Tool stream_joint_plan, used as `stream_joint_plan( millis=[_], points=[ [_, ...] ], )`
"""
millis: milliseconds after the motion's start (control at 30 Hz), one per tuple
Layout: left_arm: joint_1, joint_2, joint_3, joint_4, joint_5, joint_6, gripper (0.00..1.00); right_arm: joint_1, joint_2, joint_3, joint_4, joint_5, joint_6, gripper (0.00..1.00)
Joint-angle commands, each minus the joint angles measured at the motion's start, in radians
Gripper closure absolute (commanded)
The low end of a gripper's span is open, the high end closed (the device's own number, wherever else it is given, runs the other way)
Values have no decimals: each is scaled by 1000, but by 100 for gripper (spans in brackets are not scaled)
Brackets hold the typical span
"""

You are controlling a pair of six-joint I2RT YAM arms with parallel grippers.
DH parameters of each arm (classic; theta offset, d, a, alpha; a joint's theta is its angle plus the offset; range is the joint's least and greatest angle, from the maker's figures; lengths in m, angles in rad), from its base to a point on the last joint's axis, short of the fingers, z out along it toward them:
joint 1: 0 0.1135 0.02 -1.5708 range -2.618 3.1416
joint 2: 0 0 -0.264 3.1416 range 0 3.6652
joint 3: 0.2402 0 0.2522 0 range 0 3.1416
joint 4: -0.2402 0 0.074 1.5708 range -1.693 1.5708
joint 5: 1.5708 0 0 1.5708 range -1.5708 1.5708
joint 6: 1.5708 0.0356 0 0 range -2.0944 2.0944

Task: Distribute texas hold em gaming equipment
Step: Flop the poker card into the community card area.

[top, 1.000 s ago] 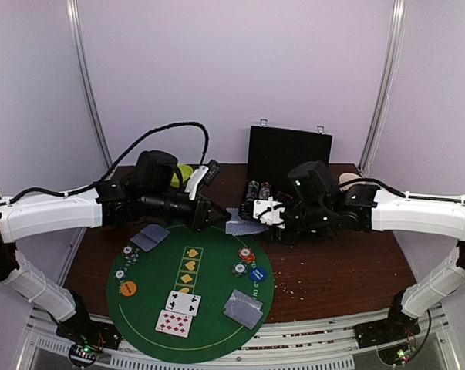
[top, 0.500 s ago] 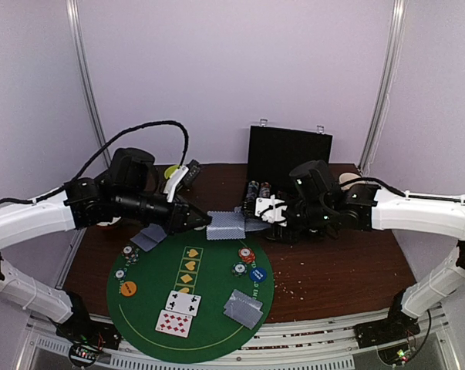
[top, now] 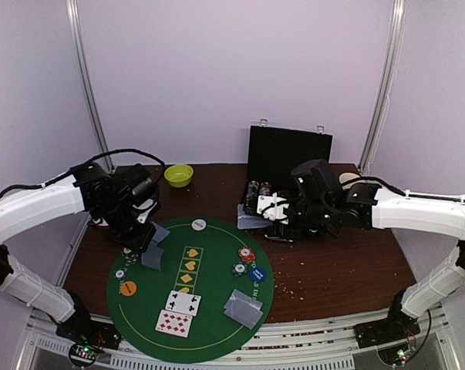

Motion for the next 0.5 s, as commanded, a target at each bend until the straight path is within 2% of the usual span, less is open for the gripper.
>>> stream_joint_plan(
  millis=[0, 67, 267, 467],
  points=[
    [-10, 98, 47, -146, -183, -48, 100, -4, -25, 1, 5, -18, 12, 52],
    [-36, 152, 84, -179, -236, -55, 100, -5, -29, -2, 1, -18, 13, 52],
    [-123, 301, 128, -170, -269, -79, 100, -4, -35, -13, 5, -25, 15, 52],
    [-159, 414, 147, -60, -187, -31, 100, -5, -30, -12, 8, -34, 17, 52]
  ],
)
